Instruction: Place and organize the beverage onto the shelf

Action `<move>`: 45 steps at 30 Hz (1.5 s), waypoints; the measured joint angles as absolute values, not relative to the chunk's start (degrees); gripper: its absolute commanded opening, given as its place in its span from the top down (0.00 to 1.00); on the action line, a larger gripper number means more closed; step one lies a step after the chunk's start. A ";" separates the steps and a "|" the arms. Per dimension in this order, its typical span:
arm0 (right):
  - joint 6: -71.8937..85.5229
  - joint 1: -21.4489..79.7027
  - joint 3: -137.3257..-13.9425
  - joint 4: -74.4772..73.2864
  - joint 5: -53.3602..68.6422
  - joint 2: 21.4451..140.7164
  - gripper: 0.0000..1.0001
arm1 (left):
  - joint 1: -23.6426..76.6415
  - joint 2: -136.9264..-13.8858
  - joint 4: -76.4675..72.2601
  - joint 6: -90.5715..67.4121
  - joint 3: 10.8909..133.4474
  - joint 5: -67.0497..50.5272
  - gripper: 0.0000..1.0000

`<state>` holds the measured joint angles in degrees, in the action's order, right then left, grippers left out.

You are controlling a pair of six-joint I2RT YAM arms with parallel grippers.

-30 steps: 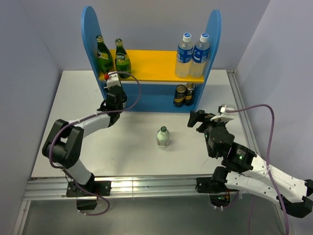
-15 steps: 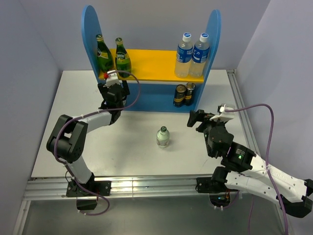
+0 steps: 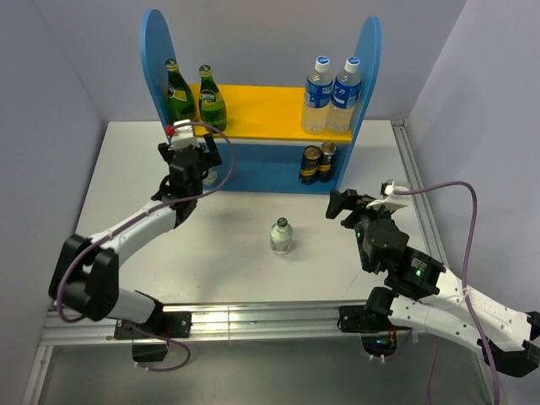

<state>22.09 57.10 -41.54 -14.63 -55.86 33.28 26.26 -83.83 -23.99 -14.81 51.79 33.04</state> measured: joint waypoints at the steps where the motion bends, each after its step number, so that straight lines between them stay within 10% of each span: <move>1: 22.11 57.10 -41.54 -14.66 -55.86 33.10 0.05 | 26.50 -81.82 -23.59 -15.07 51.29 32.47 0.01; 18: 22.52 57.10 -41.54 -15.16 -56.10 32.88 0.05 | 52.73 -50.17 -9.26 -22.06 33.69 20.08 0.11; 45: 22.74 57.10 -41.17 -15.46 -56.38 31.35 0.05 | 62.87 -83.72 -19.53 -22.22 46.98 18.35 0.22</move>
<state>22.74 57.10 -41.17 -15.46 -56.38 31.35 62.87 -83.72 -19.53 -22.22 46.98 18.35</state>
